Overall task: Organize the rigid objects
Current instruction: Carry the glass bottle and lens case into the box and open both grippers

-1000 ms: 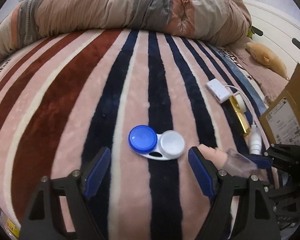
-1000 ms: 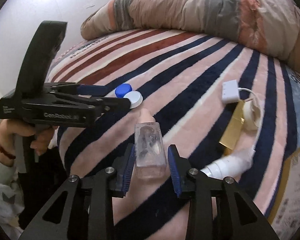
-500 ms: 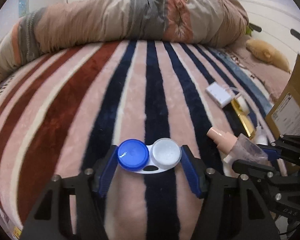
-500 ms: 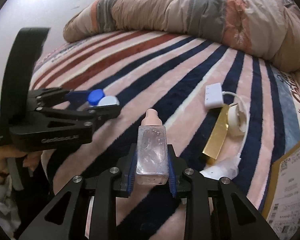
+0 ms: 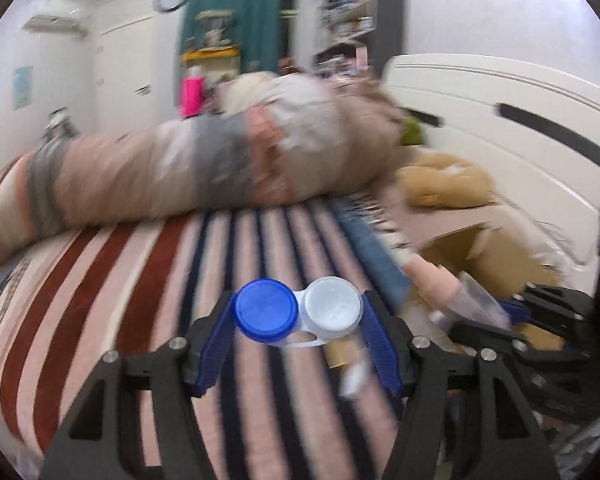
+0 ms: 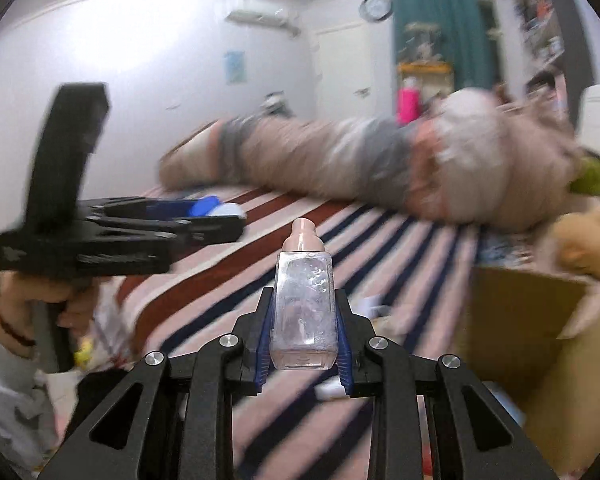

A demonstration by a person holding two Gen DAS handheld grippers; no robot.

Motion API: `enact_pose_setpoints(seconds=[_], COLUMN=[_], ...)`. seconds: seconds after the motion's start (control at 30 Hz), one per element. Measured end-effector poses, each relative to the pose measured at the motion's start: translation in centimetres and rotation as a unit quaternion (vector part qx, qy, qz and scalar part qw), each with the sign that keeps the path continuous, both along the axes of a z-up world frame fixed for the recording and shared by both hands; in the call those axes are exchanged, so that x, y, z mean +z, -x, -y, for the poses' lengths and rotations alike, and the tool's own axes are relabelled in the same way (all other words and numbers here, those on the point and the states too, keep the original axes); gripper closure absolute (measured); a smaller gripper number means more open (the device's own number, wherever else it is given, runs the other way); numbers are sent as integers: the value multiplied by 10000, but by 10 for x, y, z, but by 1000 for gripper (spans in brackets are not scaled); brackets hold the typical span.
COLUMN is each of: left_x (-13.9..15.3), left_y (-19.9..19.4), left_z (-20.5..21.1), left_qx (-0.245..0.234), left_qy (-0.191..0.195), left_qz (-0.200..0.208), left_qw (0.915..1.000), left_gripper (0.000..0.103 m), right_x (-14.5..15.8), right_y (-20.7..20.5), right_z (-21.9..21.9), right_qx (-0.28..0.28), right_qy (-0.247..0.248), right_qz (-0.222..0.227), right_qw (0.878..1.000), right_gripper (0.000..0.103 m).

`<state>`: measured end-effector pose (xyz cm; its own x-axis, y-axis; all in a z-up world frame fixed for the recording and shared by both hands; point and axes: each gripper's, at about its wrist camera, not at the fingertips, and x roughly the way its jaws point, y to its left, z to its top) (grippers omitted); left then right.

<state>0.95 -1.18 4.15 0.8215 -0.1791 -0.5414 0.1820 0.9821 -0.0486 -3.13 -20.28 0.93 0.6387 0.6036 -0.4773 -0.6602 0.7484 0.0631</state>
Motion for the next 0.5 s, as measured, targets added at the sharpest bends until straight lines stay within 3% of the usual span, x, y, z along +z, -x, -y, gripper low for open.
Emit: enact_pose_setpoints(seconds=[0.1, 0.17, 0.33, 0.5], left_x=[16, 17, -8, -29], left_y=[-5, -23, -67, -84], left_z=[45, 82, 142, 171], left_qx=[-583, -1020, -1324, -1248], left_qy=[-58, -38, -263, -752], left_qz=[65, -157, -871, -1163], left_qw=[9983, 9947, 9870, 9825], left_gripper=[44, 44, 44, 44], right_x=[11, 10, -16, -42], right_y=[-1, -7, -30, -43], right_z=[43, 67, 102, 106], right_qx=[-706, -1094, -1680, -1825], right_qy=[191, 431, 979, 1513], right_qz=[282, 310, -106, -276], right_qw=[9969, 9926, 9809, 9711], right_gripper=[81, 81, 81, 81])
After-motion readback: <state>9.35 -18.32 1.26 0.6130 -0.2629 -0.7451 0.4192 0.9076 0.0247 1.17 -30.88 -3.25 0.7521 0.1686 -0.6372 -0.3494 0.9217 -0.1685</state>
